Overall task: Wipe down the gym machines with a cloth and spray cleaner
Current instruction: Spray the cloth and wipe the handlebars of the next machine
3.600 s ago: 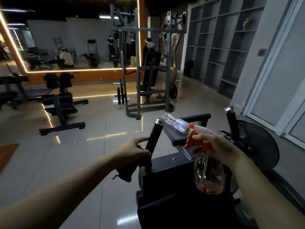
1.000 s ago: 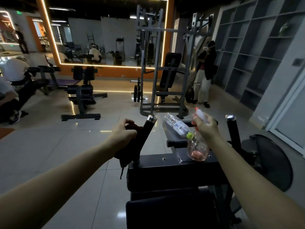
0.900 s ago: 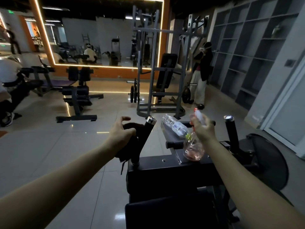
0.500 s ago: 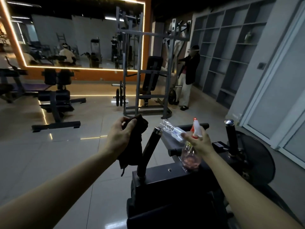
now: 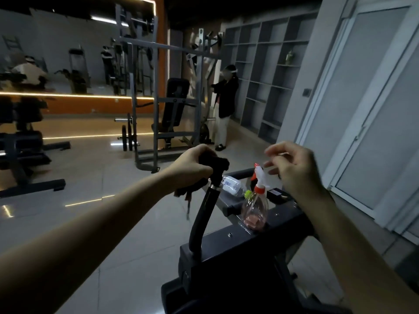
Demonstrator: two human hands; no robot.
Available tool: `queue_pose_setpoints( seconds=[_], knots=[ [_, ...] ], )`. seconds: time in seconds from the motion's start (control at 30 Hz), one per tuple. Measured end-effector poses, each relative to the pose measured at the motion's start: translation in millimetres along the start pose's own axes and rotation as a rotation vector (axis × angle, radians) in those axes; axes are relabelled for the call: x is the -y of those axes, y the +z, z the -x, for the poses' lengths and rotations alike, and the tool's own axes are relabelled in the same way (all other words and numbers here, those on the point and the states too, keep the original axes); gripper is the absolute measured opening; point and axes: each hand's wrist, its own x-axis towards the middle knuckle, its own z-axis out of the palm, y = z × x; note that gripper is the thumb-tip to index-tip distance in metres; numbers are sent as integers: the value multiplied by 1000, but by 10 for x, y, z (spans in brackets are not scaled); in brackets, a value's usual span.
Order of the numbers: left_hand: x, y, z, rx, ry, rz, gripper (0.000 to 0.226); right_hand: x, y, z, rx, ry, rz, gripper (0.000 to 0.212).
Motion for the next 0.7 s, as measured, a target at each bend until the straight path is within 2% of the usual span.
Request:
queue_pose_setpoints(
  seconds=[0.03, 0.13, 0.17, 0.27, 0.33, 0.47, 0.53, 0.6, 0.7],
  knots=[
    [-57, -18, -44, 26, 35, -32, 51, 87, 107, -2, 93, 22, 25, 23],
    [-155, -25, -159, 70, 142, -157, 67, 143, 478, -23, 391, 177, 12, 57],
    [-165, -20, -198, 62, 173, -199, 71, 143, 554, -31, 412, 219, -42, 55],
    [-116, -78, -258, -19, 230, -251, 71, 200, 568, -78, 323, 284, -96, 31],
    [-69, -155, -288, -90, 284, -288, 65, 185, 476, -150, 221, 293, -73, 28],
    [137, -244, -251, -118, 421, -445, 32, 43, 446, -252, 24, 261, 47, 24],
    [300, -206, -170, -96, 387, -481, 20, -66, 528, -191, -13, 234, 138, 20],
    [483, -160, -83, -83, 311, -428, 16, -185, 643, -91, 22, 244, 162, 19],
    [692, -108, 13, 58, 117, -183, 15, -274, 875, 10, 176, 304, 80, 10]
  ],
)
